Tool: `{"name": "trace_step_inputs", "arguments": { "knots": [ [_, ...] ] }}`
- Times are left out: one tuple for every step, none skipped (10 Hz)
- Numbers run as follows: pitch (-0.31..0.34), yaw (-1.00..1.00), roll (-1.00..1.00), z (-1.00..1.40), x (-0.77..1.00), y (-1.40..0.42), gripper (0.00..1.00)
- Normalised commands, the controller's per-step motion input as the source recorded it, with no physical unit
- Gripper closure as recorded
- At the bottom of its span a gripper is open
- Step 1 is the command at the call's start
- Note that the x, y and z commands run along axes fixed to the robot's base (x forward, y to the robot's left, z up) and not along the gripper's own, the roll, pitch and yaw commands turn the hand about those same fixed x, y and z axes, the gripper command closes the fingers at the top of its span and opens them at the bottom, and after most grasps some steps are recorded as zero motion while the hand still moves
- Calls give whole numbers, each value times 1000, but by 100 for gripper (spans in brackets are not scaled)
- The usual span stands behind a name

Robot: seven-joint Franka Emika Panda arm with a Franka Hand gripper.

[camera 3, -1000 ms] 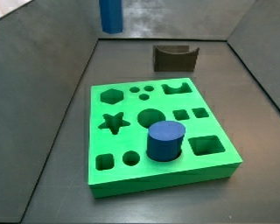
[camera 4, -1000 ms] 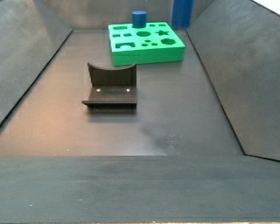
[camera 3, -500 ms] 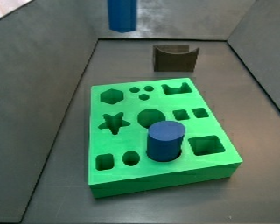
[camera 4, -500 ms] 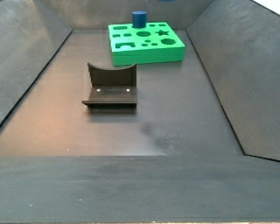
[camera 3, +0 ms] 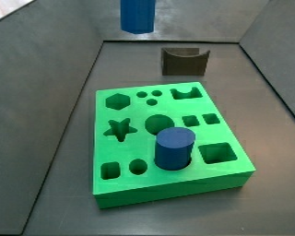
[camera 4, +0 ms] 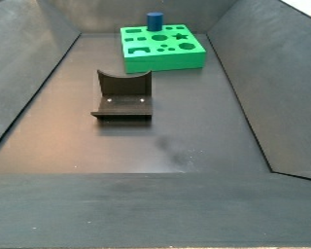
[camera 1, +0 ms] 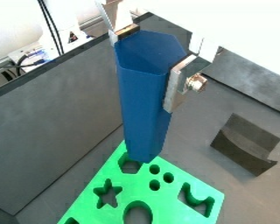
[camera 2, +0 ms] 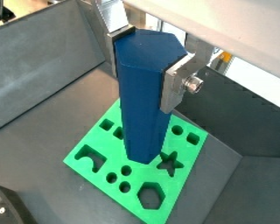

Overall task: Pick up the hexagon object. Move up. Move to above the board. Insert the hexagon object.
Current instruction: Insert the hexagon object.

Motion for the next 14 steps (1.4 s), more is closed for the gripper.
{"name": "trace_step_inputs", "arguments": {
  "knots": [
    [-104, 357, -17, -369, -254, 94, 100],
    [-143, 486, -50, -480, -297, 111, 100],
    [-191, 569, -117, -571, -214, 103, 100],
    [-189, 531, -107, -614, -97, 97, 100],
    [-220, 229, -130, -651, 0, 146, 100],
    [-210, 137, -101, -717, -34, 120, 100],
    [-187, 149, -73, -746, -109, 151, 100],
    [-140, 169, 0, -711, -183, 74, 100],
    [-120, 106, -10, -571, -286, 97, 100],
    [-20, 66, -3, -420, -206, 60, 100],
    [-11, 26, -1, -377, -257, 0, 100],
    [0, 57, 0, -189, -106, 0, 100],
    [-47, 37, -56, -63, 0, 0, 100],
    [-44, 83, 0, -134, 0, -94, 100]
  ]
}}
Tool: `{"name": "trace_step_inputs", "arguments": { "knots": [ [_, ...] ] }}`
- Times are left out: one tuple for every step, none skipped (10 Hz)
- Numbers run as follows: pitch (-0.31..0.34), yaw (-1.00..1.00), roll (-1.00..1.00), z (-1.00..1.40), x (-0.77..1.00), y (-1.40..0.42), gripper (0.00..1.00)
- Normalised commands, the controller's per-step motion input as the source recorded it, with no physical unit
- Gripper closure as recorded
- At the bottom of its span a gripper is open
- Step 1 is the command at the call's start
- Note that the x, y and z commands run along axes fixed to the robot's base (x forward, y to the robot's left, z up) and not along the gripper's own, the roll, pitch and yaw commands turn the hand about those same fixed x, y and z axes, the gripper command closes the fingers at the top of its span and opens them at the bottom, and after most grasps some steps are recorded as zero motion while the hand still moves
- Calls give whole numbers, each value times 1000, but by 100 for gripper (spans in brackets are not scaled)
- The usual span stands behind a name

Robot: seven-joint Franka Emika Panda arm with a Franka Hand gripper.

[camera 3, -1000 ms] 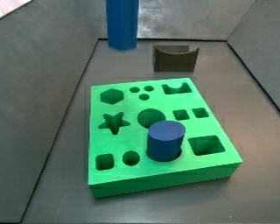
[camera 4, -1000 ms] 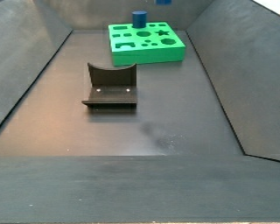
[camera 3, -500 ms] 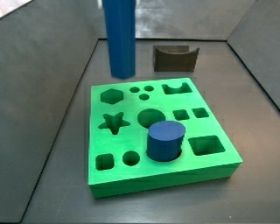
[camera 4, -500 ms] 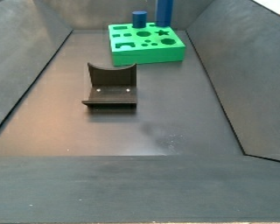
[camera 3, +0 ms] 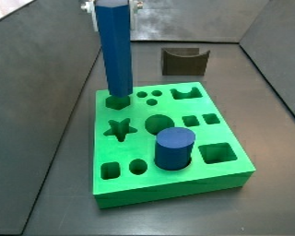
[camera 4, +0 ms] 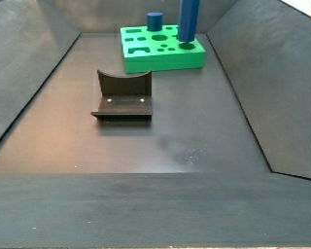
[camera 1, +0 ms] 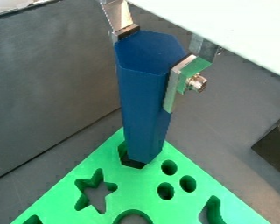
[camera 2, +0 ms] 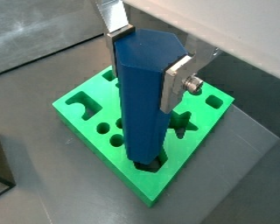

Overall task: Pick up the hexagon object. Move up. Move to above the board. Insert the hexagon object.
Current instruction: Insert the hexagon object.

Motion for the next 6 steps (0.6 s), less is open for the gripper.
{"name": "trace_step_inputs", "arguments": {
  "knots": [
    [-64, 80, 0, -246, -49, -89, 100],
    [-41, 114, 0, -234, 0, -131, 100],
    [-67, 114, 41, -351, -149, -134, 100],
    [-51, 154, 61, -383, -186, -69, 100],
    [-31, 234, 99, -454, -246, 0, 100],
    [-44, 280, 117, -469, -149, 0, 100]
  ]
}}
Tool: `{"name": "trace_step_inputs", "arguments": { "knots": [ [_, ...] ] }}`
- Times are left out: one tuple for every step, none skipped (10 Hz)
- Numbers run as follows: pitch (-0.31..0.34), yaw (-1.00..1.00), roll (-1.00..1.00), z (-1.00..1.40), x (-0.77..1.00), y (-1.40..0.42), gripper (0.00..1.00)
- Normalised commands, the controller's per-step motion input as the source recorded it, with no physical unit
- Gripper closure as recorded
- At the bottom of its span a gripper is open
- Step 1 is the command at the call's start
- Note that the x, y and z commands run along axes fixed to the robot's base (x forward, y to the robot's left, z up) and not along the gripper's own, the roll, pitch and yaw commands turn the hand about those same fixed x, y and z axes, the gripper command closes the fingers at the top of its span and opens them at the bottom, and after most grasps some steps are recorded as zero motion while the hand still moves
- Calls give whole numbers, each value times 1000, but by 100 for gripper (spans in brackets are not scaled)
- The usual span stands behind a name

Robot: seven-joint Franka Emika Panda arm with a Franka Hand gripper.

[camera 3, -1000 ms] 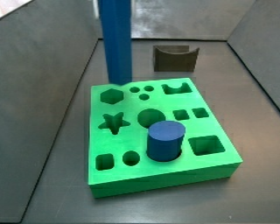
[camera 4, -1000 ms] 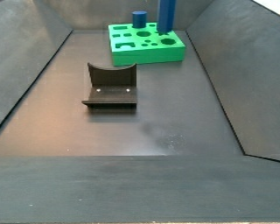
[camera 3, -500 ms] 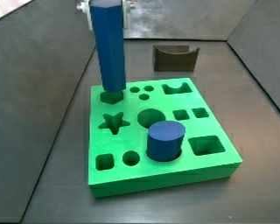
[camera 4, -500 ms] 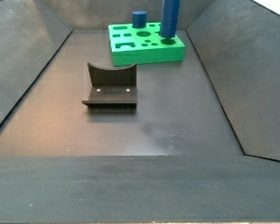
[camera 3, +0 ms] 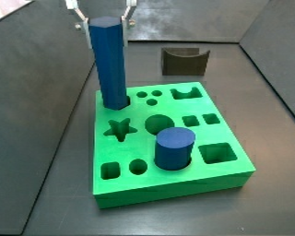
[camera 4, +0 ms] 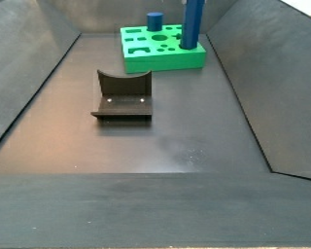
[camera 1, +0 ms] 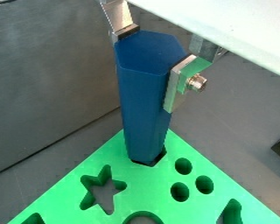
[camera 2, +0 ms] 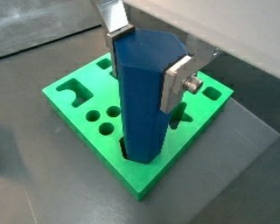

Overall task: Pick up the hexagon object. Move up. Move to above the board. Insert the hexagon object.
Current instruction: Insert the hexagon object.

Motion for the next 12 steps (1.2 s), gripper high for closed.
{"name": "trace_step_inputs", "arguments": {
  "knots": [
    [-39, 229, 50, -517, 0, 0, 100],
    [0, 163, 21, -469, 120, 0, 100],
    [0, 100, 0, -391, 366, 0, 100],
    [4, 49, 0, -403, 371, 0, 100],
    [17, 43, 16, -380, 386, 0, 100],
    [0, 31, 6, -383, 337, 0, 100],
    [-21, 57, 3, -523, 214, 0, 100],
    [-4, 0, 87, -703, 23, 0, 100],
    [0, 0, 133, -751, 57, -29, 100],
    [-23, 0, 249, -871, 0, -131, 100],
    [0, 11, 261, -549, 0, -114, 100],
    [-83, 0, 0, 0, -103, 0, 100]
  ]
}}
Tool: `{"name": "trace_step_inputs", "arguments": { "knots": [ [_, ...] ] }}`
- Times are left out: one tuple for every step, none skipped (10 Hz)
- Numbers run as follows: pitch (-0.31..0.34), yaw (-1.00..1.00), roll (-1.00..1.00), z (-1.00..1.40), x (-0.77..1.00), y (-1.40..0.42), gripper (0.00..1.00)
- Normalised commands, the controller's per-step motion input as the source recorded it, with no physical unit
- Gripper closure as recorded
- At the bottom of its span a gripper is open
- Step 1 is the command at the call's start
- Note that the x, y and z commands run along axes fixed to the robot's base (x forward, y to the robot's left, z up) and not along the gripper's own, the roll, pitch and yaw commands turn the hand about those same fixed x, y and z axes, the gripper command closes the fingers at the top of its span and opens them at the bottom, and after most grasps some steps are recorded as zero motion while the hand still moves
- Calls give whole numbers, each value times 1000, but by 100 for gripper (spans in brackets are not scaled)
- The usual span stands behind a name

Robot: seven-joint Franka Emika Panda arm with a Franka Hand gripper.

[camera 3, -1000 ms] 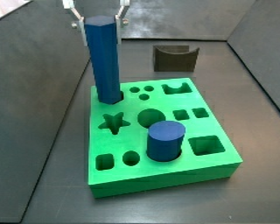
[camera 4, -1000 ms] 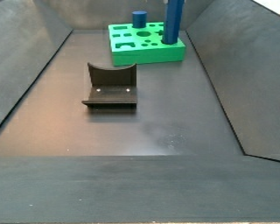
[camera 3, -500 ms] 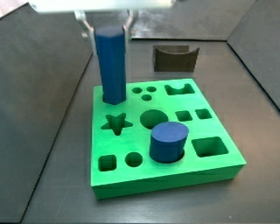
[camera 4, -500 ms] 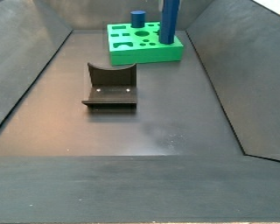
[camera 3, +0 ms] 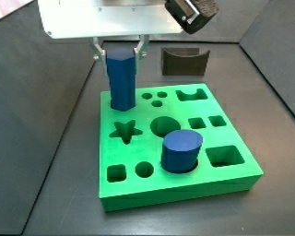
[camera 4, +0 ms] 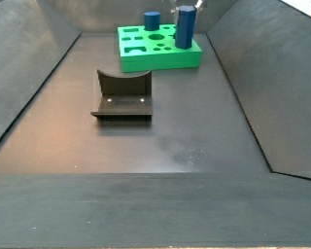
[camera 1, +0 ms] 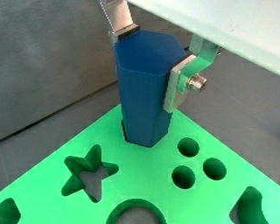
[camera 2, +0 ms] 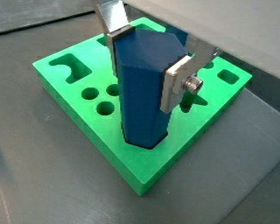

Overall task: Pick up the hexagon object. Move up. Move to above the board. Insert the hexagon object.
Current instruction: Insert the hexagon object.

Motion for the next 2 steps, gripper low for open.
{"name": "trace_step_inputs", "arguments": {
  "knots": [
    [34, 0, 0, 0, 31, 0, 100],
    [0, 0, 0, 0, 0, 0, 100]
  ]
}}
